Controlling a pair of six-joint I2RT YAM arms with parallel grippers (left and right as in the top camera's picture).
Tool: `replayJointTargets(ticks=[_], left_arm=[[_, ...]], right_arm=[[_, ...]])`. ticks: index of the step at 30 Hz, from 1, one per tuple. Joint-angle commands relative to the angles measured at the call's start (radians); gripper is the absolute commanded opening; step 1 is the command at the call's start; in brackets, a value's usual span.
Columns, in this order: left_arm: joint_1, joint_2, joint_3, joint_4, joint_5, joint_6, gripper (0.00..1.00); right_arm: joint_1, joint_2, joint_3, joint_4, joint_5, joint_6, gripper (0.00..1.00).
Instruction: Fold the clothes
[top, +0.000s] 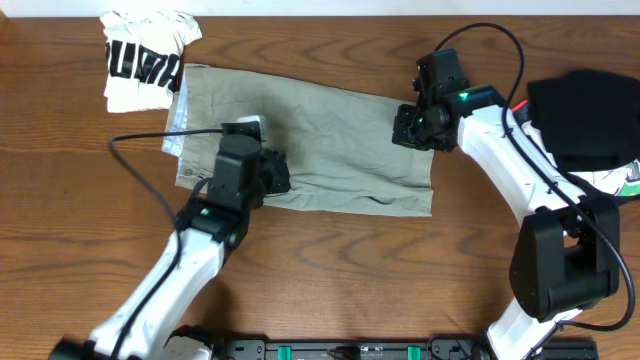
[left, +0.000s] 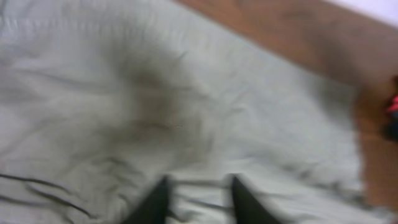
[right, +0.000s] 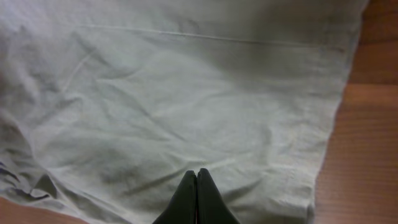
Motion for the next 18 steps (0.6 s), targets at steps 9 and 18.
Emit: replayJointTargets(ticks=[9,18], left_arm=[[0.034,0.283,0.185,0.057,0.088,0.086,0.06],[0.044,0.439,0.189,0.085,0.084,0.089,0.06]], right_arm=[[0.087,0.044,-0.127,0.260,-0.052,0.018,0.02],[0.157,0.163,-0.143,0.305,0.002,0.063,0.02]])
